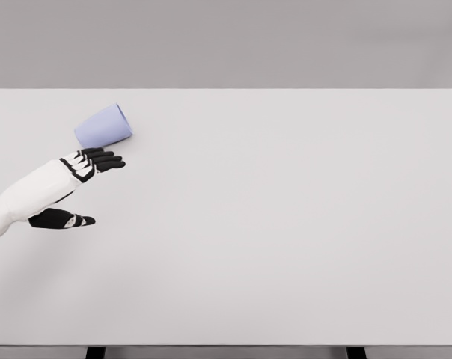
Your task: Flip the cup with left arm and place it on the table
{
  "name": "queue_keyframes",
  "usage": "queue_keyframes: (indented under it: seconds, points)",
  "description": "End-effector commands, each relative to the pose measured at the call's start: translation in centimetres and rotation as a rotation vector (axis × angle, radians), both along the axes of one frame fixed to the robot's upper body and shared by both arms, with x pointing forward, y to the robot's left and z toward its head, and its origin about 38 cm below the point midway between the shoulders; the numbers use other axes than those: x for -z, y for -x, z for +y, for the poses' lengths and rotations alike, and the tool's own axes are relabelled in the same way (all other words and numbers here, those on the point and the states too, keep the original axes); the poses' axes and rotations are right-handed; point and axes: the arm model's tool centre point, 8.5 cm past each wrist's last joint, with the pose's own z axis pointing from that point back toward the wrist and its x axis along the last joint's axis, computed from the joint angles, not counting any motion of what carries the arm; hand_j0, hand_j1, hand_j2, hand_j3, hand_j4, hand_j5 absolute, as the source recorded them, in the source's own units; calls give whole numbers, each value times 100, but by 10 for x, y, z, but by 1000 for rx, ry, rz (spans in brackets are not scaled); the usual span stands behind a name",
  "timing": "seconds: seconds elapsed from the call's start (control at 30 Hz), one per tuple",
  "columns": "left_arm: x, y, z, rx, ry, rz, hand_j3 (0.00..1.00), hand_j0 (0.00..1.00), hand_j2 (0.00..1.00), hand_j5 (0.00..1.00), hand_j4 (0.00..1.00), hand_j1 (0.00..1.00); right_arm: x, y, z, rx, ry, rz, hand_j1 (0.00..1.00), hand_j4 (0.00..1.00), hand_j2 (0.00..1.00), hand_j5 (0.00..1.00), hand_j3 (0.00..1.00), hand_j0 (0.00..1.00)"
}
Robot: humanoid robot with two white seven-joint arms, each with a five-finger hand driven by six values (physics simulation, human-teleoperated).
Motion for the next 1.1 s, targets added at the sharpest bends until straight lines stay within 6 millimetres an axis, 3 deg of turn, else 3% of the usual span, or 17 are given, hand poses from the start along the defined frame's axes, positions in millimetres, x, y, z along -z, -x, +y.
queue_keyframes:
  seconds: [0.0, 0.43, 0.53, 0.63, 0.73, 0.77, 0.83, 1.0, 1.07]
  points:
    - [0, 0, 0, -2, 5, 0, 100, 100, 100, 100, 100, 100, 0, -1, 0, -1, 1, -2, 100, 100, 100, 100, 100, 100]
    - [-12, -7, 6, -18, -6, -36, 100, 100, 100, 100, 100, 100, 0, 4, 0, 2, 0, 12, 100, 100, 100, 100, 100, 100]
    - [-33, -12, 17, -56, 19, -97, 100, 100, 100, 100, 100, 100, 0, 4, 0, 2, 0, 12, 100, 100, 100, 100, 100, 100]
    - [-54, -16, 12, -23, 77, -111, 100, 100, 100, 100, 100, 100, 0, 4, 0, 2, 0, 12, 100, 100, 100, 100, 100, 100]
    - [-75, -58, 19, -185, 19, 252, 100, 100, 100, 100, 100, 100, 0, 4, 0, 2, 0, 12, 100, 100, 100, 100, 100, 100]
    - [-84, -77, 16, -309, 101, 313, 100, 100, 100, 100, 100, 100, 0, 4, 0, 2, 0, 12, 100, 100, 100, 100, 100, 100]
    - [-89, -91, 18, -426, 168, 388, 100, 100, 100, 100, 100, 100, 0, 4, 0, 2, 0, 12, 100, 100, 100, 100, 100, 100]
    - [-45, -104, -2, -623, 111, 696, 100, 100, 100, 100, 100, 100, 0, 4, 0, 2, 0, 12, 100, 100, 100, 100, 100, 100]
    - [-55, -110, -9, -615, 120, 669, 100, 100, 100, 100, 100, 100, 0, 4, 0, 2, 0, 12, 100, 100, 100, 100, 100, 100]
